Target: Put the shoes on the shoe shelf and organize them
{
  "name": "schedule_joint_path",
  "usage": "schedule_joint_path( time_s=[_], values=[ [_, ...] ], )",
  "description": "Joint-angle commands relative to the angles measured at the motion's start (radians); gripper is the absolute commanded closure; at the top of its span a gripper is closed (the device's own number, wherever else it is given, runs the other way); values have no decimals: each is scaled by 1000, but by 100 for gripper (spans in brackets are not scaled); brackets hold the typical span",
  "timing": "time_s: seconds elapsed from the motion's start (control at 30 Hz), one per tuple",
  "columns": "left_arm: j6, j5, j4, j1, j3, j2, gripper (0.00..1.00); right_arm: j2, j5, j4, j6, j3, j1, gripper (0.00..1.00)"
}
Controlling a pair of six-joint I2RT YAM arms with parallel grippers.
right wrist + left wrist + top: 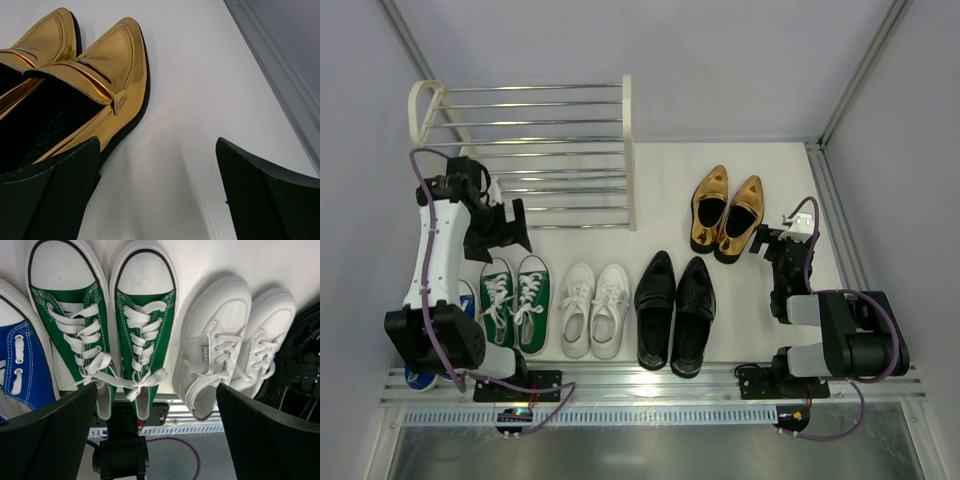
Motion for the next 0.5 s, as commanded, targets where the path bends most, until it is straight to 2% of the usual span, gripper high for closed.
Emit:
schedule_joint_path(
  time_s=[0.0,0.03,0.13,0.23,0.33,0.4,0.47],
  values=[
    [-67,77,-63,-8,-32,-122,0,-7,-2,76,-6,6,1,3],
    [-71,115,-66,-8,-51,-136,0,-7,0,76,-6,6,1,3],
    [-75,106,-68,-8,-73,-185,0,-8,0,76,-6,6,1,3],
    [-56,184,-114,-8,-86,-202,0,-9,-2,75,-6,6,1,3],
    [-58,170,-123,-8,-140,-229,0,-9,0,76,-6,6,1,3],
    [-46,216,-116,-1,-113,-239,0,-7,0,76,-6,6,1,3],
    [-12,217,-94,11,40,-231,0,-9,0,76,-6,6,1,3]
  ],
)
